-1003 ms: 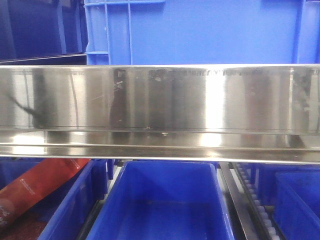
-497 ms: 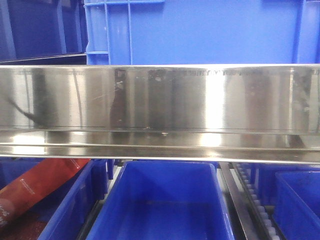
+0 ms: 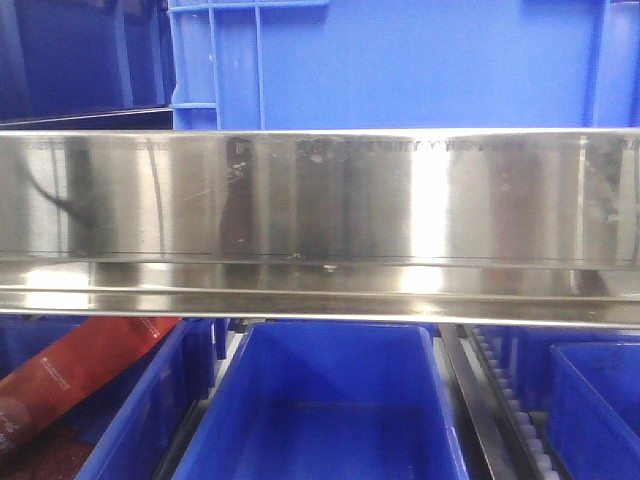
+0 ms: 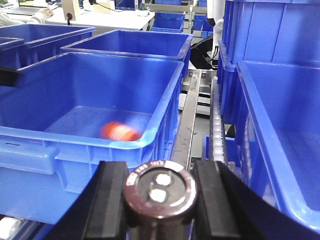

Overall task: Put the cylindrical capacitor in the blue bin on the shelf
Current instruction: 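Open the left gripper to drop the orange cylinder into the bin, then move the right gripper with the capacitor over the same bin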

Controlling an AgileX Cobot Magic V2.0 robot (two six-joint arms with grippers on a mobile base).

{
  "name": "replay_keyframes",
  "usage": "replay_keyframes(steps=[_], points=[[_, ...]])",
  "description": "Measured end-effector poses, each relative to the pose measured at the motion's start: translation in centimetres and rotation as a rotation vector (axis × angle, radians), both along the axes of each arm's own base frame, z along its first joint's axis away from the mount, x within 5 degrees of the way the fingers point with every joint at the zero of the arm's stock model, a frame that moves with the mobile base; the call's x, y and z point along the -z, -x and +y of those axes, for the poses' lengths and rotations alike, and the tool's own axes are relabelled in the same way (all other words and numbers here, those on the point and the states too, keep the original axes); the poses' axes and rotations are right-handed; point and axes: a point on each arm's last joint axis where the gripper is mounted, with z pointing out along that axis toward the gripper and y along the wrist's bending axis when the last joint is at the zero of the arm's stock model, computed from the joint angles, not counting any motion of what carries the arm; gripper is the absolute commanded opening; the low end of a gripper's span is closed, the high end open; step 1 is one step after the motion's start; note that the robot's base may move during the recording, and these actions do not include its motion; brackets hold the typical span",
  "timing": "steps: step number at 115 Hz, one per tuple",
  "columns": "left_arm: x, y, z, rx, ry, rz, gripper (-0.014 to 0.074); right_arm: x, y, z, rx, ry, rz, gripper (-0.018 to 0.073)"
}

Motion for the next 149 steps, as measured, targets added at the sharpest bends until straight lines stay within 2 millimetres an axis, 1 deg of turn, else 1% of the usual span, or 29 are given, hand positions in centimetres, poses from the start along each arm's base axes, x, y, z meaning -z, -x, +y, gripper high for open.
replay_keyframes(steps=[2, 3, 4, 7, 10, 11, 14, 17, 18, 21, 22, 28, 47, 67, 83, 95, 96, 107, 108, 109, 110, 111, 112, 113, 116, 117, 120, 137, 149], points=[[-0.4, 0.4, 0.4, 0.000, -0.004, 0.005, 0.0258, 0.0, 0.0, 0.0, 0.000, 0.000, 0.000, -0.0162], [-0.5, 0.6, 0.5, 0.000, -0.005, 0.006, 0.0258, 0.0, 0.0, 0.0, 0.000, 0.000, 0.000, -0.0162], [-0.7, 0.8, 0.7, 0.000, -0.008, 0.009, 0.0210, 0.0, 0.0, 0.0, 0.000, 0.000, 0.000, -0.0162], [-1.0, 1.2, 1.2, -0.003, -0.010, 0.014, 0.0179, 0.0, 0.0, 0.0, 0.000, 0.000, 0.000, -0.0162], [-1.4, 1.8, 1.8, -0.006, -0.012, 0.016, 0.0108, 0.0, 0.0, 0.0, 0.000, 0.000, 0.000, -0.0162], [-1.5, 1.9, 1.9, -0.005, -0.013, 0.017, 0.0108, 0.0, 0.0, 0.0, 0.000, 0.000, 0.000, -0.0162], [-1.8, 2.4, 2.5, -0.010, -0.012, 0.017, 0.0043, 0.0, 0.0, 0.0, 0.000, 0.000, 0.000, -0.0162], [-2.1, 3.0, 3.1, -0.013, -0.011, 0.016, 0.0020, 0.0, 0.0, 0.0, 0.000, 0.000, 0.000, -0.0162], [-2.2, 3.0, 3.3, -0.016, -0.010, 0.015, -0.0011, 0.0, 0.0, 0.0, 0.000, 0.000, 0.000, -0.0162], [-2.3, 3.4, 3.8, -0.020, -0.009, 0.014, -0.0032, 0.0, 0.0, 0.0, 0.000, 0.000, 0.000, -0.0162], [-2.4, 3.6, 4.1, -0.023, -0.008, 0.012, -0.0059, 0.0, 0.0, 0.0, 0.000, 0.000, 0.000, -0.0162], [-2.6, 4.6, 5.5, -0.039, -0.003, 0.009, -0.0113, 0.0, 0.0, 0.0, 0.000, 0.000, 0.000, -0.0162], [-2.3, 7.5, 9.5, -0.098, 0.036, -0.009, -0.0111, 0.1, -0.4, 0.0, 0.000, 0.000, 0.010, -0.0162], [-0.6, 10.8, 12.9, -0.138, 0.067, -0.040, -0.0111, 0.0, -2.1, 0.1, 0.006, -0.003, 0.027, -0.0162], [0.7, 13.9, 15.0, -0.141, 0.114, -0.078, -0.0111, -1.4, -3.9, 0.3, -0.007, 0.008, 0.028, -0.0162], [1.3, 15.9, 16.3, -0.149, 0.176, -0.118, -0.0111, -3.0, -6.1, 0.9, -0.051, 0.038, 0.029, -0.0162], [1.4, 16.3, 16.6, -0.149, 0.187, -0.128, -0.0111, -3.3, -6.7, 1.0, -0.061, 0.043, 0.027, -0.0162], [1.8, 17.6, 17.4, -0.151, 0.228, -0.164, -0.0111, -4.9, -9.3, 2.1, -0.113, 0.070, 0.023, -0.0162], [1.9, 17.8, 17.6, -0.151, 0.234, -0.172, -0.0111, -5.2, -10.0, 2.4, -0.127, 0.077, 0.024, -0.0162], [1.8, 17.7, 17.5, -0.151, 0.233, -0.171, -0.0111, -5.2, -10.0, 2.4, -0.127, 0.077, 0.024, -0.0162], [1.9, 18.0, 17.7, -0.152, 0.239, -0.175, -0.0111, -5.5, -10.7, 2.7, -0.141, 0.083, 0.022, -0.0162], [1.9, 18.1, 17.8, -0.151, 0.242, -0.179, -0.0111, -5.5, -10.7, 2.8, -0.146, 0.085, 0.021, -0.0162], [1.9, 18.2, 17.9, -0.151, 0.246, -0.184, -0.0111, -5.8, -11.4, 3.1, -0.155, 0.090, 0.020, -0.0162], [1.9, 18.3, 17.9, -0.151, 0.247, -0.185, -0.0111, -5.8, -11.4, 3.2, -0.160, 0.090, 0.020, -0.0162], [1.8, 18.6, 18.1, -0.151, 0.257, -0.196, -0.0111, -6.2, -12.7, 3.7, -0.179, 0.100, 0.019, -0.0162], [1.9, 18.6, 18.1, -0.151, 0.258, -0.196, -0.0111, -6.2, -12.7, 3.8, -0.184, 0.100, 0.020, -0.0162], [1.9, 18.8, 18.2, -0.151, 0.262, -0.201, -0.0111, -6.5, -14.1, 4.5, -0.203, 0.110, 0.025, -0.0162], [2.1, 19.1, 18.4, -0.151, 0.268, -0.203, -0.0111, -6.2, -19.6, 8.1, -0.293, 0.143, 0.076, -0.0162], [2.1, 19.0, 18.4, -0.151, 0.270, -0.205, -0.0111, -4.8, -23.2, 10.3, -0.338, 0.165, 0.150, -0.0162]])
